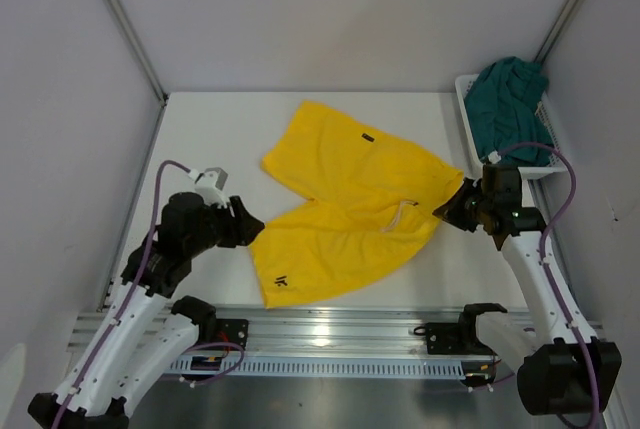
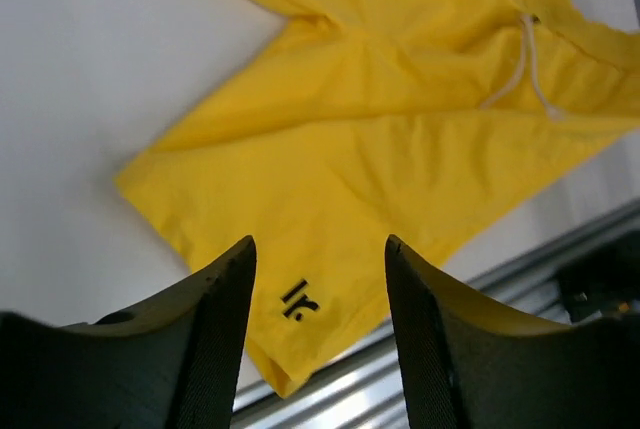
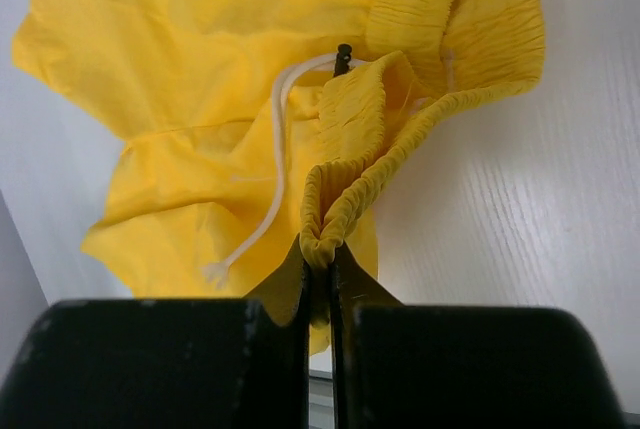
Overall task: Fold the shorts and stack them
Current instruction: Fold the shorts
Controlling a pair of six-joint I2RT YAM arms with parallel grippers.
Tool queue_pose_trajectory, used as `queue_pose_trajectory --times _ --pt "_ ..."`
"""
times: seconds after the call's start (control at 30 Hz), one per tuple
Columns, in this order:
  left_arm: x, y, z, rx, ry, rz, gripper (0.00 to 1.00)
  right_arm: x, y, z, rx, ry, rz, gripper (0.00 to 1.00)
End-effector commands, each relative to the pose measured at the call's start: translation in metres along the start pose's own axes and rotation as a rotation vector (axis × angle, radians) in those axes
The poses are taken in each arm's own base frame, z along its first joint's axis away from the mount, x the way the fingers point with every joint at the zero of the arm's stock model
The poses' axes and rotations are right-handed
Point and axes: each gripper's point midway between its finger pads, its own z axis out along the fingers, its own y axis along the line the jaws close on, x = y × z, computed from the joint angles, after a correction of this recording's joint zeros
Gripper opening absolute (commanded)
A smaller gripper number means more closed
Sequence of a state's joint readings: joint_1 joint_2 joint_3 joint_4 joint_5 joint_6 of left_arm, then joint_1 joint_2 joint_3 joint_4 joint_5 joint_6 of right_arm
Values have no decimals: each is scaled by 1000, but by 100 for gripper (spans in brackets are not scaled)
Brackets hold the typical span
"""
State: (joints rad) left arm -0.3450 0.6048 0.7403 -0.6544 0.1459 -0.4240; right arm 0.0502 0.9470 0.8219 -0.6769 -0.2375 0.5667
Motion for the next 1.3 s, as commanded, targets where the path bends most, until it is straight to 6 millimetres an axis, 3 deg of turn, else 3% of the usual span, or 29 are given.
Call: queue_pose_trajectory --times 0.0,0.07,0.27,0.57,0.8,1.0,1.27 --pt "9 -50 -7 239 19 9 59 -15 -6 18 15 -39 -10 0" --pt "16 -52 -8 202 30 38 69 -22 -9 23 25 -50 -2 0" --pt "61 -53 2 154 172 -7 79 -35 -21 38 48 -56 36 0" --pt "99 -13 11 -35 195 -207 81 -34 -32 56 67 -38 57 0" --pt "145 -23 25 47 320 -287 80 -33 -33 62 61 -28 65 0" --pt "174 -33 26 77 405 -289 80 -32 -38 65 71 -27 64 0" --pt "185 -33 23 68 422 -275 80 -27 -42 68 68 -24 72 0"
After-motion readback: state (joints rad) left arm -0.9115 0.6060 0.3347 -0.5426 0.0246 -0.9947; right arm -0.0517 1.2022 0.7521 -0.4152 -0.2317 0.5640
